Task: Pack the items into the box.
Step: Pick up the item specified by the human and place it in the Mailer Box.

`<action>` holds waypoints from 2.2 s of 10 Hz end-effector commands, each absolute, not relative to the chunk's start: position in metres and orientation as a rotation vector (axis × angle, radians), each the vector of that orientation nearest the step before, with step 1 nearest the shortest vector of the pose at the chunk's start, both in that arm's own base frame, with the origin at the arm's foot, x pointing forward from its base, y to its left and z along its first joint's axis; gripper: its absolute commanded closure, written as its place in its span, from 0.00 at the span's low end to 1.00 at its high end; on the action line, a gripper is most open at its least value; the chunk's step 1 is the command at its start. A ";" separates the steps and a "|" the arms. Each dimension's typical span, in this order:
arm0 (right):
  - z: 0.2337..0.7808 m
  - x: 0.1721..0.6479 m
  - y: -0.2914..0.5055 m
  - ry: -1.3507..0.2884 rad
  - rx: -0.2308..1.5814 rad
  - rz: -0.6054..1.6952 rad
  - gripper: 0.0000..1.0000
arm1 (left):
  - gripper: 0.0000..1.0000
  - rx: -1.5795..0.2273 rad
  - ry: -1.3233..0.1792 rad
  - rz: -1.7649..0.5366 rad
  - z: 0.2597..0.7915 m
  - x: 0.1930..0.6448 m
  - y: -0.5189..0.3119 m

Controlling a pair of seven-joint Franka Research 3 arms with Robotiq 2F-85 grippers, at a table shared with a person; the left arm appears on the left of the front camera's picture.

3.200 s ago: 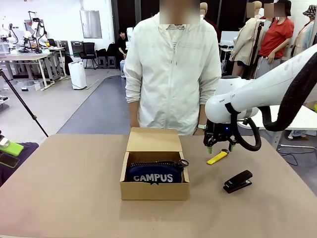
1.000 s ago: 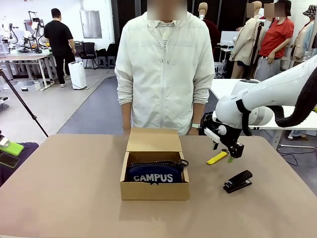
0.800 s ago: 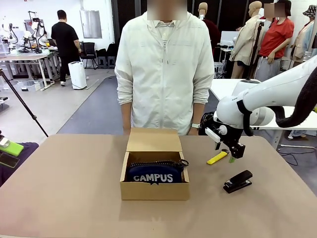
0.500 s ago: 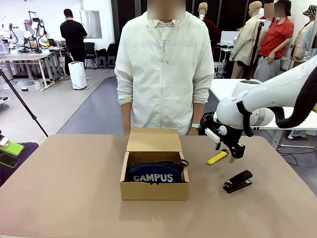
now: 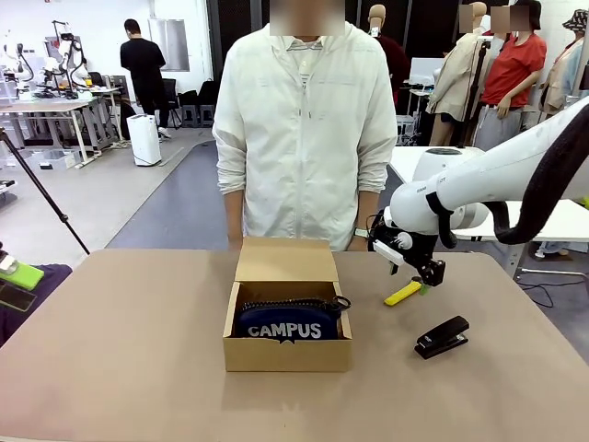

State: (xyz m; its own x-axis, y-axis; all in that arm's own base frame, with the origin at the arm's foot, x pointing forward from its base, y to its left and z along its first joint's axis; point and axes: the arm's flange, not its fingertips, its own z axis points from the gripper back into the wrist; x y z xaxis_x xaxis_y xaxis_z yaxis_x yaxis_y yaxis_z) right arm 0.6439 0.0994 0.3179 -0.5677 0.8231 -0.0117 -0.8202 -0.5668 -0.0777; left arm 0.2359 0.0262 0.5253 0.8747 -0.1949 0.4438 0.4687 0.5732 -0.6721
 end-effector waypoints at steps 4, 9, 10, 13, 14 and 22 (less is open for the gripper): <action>0.304 0.669 0.114 0.067 -0.014 2.214 0.00 | 0.00 -0.876 -0.348 -0.408 0.521 0.235 0.028; 0.296 0.668 0.113 0.065 -0.020 2.203 0.57 | 0.00 -0.876 -0.348 -0.408 0.521 0.235 0.028; 0.296 0.667 0.112 0.060 -0.010 2.206 1.00 | 0.00 -0.876 -0.348 -0.408 0.521 0.235 0.028; 0.297 0.667 0.111 0.060 -0.001 2.212 1.00 | 0.00 -0.876 -0.348 -0.408 0.521 0.235 0.028; 0.297 0.667 0.111 0.070 0.005 2.210 1.00 | 0.00 -0.876 -0.348 -0.408 0.521 0.235 0.028; 0.313 0.657 0.107 0.071 0.039 2.166 1.00 | 0.00 -0.876 -0.348 -0.408 0.521 0.235 0.028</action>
State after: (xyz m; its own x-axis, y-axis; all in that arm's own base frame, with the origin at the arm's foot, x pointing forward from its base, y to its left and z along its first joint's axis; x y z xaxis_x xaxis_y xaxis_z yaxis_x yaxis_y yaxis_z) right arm 0.6632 0.1111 0.3015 -0.5932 0.8050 0.0057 -0.8040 -0.5928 0.0458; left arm 0.2359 0.0262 0.5253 0.8747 -0.1949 0.4437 0.4687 0.5732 -0.6722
